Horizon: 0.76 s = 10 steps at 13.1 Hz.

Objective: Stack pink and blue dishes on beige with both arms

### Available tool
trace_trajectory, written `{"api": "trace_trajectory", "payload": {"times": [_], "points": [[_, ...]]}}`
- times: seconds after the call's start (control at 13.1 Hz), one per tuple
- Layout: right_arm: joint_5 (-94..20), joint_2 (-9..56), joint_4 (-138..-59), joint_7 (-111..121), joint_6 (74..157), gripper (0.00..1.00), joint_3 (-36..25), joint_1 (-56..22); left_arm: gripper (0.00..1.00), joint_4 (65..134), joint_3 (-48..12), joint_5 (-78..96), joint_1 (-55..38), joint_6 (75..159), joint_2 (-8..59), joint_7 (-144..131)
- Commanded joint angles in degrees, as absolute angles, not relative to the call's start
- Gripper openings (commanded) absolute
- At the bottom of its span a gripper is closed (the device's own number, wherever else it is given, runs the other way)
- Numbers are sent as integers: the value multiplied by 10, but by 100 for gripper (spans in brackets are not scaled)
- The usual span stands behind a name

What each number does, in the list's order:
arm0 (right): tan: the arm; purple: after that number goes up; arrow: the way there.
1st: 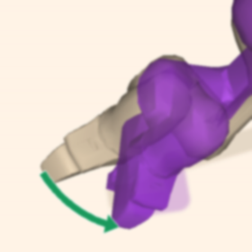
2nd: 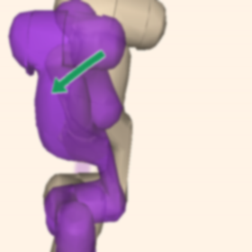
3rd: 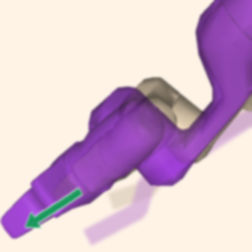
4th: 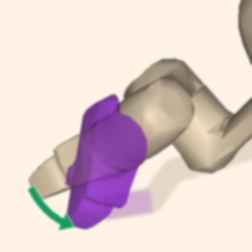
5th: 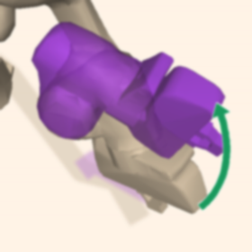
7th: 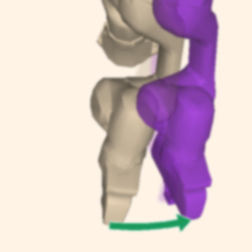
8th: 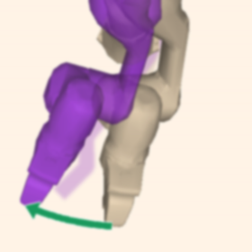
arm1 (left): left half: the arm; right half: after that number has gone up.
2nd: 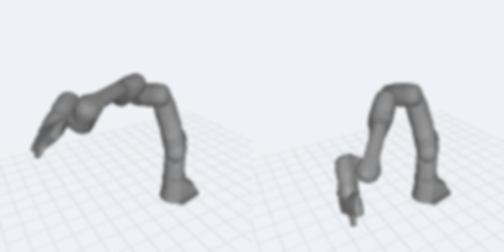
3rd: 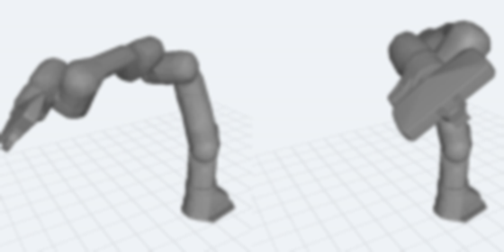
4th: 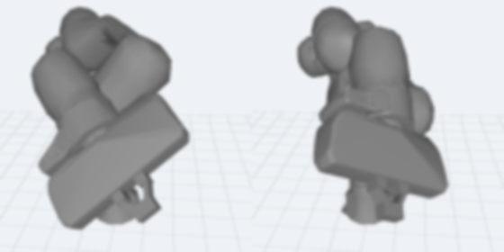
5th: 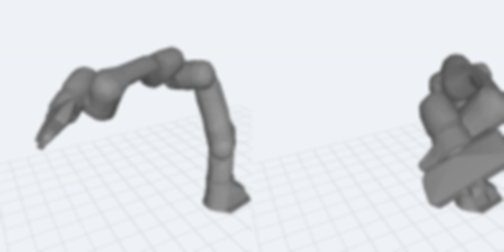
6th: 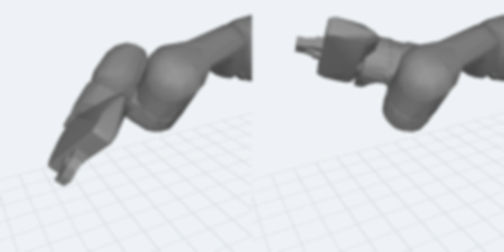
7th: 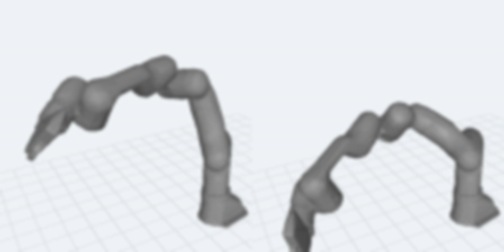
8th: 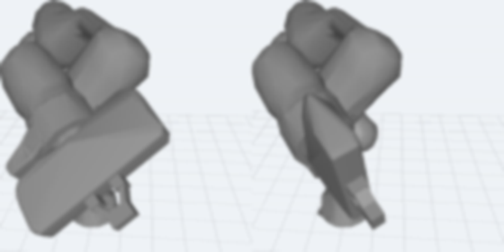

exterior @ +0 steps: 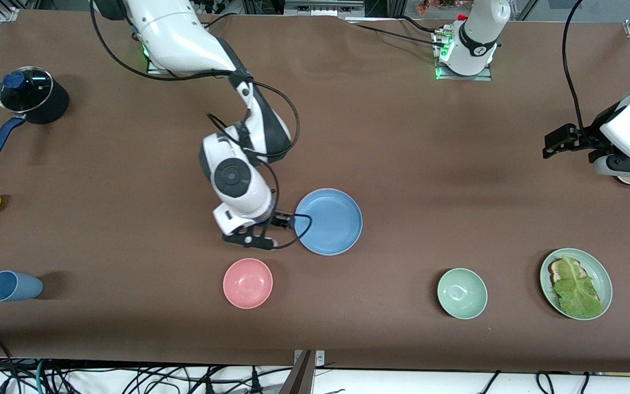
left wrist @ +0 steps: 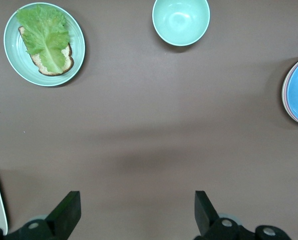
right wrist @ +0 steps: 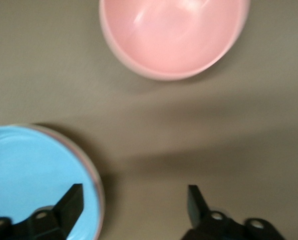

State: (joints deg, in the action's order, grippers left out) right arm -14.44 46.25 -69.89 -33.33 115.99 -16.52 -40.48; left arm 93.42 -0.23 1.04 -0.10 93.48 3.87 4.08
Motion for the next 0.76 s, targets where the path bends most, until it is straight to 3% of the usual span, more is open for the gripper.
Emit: {"api": "trace_trajectory", "payload": {"times": [0.0,0.31,0.69], "points": [[-157,397,-710,-240,1082,100,-186,-357,100,924,-2,19,-1,931,42,55],[-154,296,-711,-161,977,100,-186,-294,100,925,-2,19,-1,931,42,55],[-151,198,-711,-87,821,100,-250,-288,100,925,-2,18,-1,931,42,55]]}}
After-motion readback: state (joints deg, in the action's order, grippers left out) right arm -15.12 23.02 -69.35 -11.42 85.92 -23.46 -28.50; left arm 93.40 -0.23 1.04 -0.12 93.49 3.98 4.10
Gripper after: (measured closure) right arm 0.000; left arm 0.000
